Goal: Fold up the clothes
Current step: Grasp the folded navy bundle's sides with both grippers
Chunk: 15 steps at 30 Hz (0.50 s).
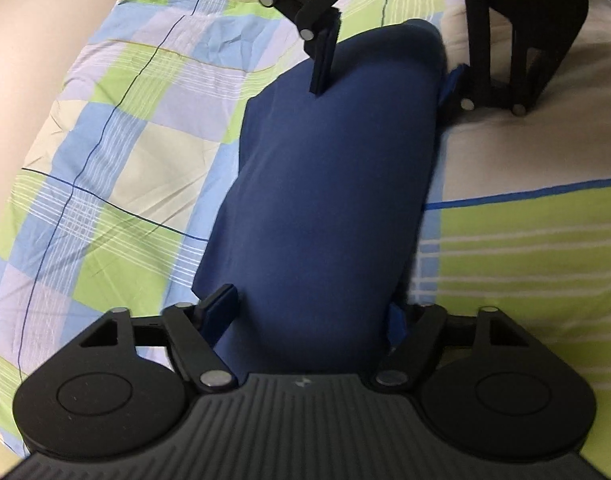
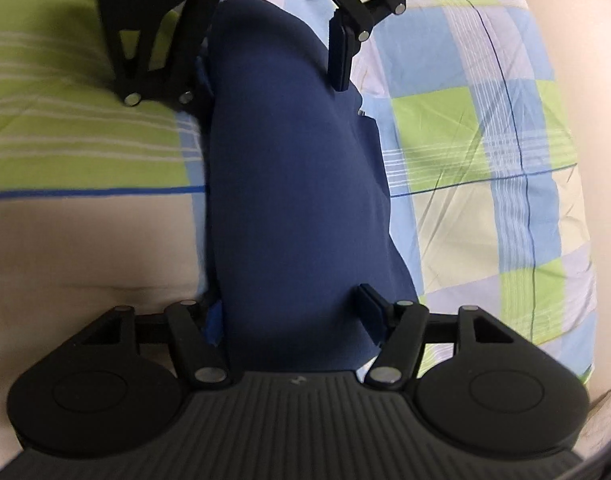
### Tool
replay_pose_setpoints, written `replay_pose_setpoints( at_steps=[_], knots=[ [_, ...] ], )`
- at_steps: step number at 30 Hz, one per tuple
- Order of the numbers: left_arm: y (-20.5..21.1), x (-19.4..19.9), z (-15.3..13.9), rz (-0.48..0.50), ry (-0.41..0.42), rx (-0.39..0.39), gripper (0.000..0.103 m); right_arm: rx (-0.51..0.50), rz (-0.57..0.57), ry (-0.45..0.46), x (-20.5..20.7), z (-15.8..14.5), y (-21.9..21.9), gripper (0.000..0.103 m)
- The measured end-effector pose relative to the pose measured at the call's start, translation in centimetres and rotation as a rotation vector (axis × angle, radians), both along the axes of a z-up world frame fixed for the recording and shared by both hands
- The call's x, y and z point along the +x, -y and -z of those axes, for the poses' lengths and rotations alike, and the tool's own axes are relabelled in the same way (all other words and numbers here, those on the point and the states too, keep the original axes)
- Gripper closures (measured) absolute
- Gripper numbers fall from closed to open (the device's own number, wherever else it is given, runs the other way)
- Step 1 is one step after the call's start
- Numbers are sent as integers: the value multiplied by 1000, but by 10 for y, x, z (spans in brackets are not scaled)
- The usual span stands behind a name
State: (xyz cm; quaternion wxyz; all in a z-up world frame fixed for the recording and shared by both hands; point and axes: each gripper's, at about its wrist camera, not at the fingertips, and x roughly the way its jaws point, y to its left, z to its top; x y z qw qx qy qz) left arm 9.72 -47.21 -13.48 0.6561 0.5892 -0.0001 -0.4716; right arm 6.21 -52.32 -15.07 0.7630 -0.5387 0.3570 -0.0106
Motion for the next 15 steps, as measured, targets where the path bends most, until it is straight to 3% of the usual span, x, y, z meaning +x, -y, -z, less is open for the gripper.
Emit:
replay_pose_setpoints(
  at_steps=[6,9,10,15],
  knots=[
    [17,9,-7,24,-44,90,42,8,-10,-16,19,0,6,51],
    [16,7,-10,48,-37,135,54,55,14,-30,25,-5,9,67],
    [11,3,-17,56,-25,143,58,81,32,-32,24,-10,8,74],
    [-29,-36,-68,105,-35,109,61,141,52,-2,-10,-67,-13,77]
  ],
)
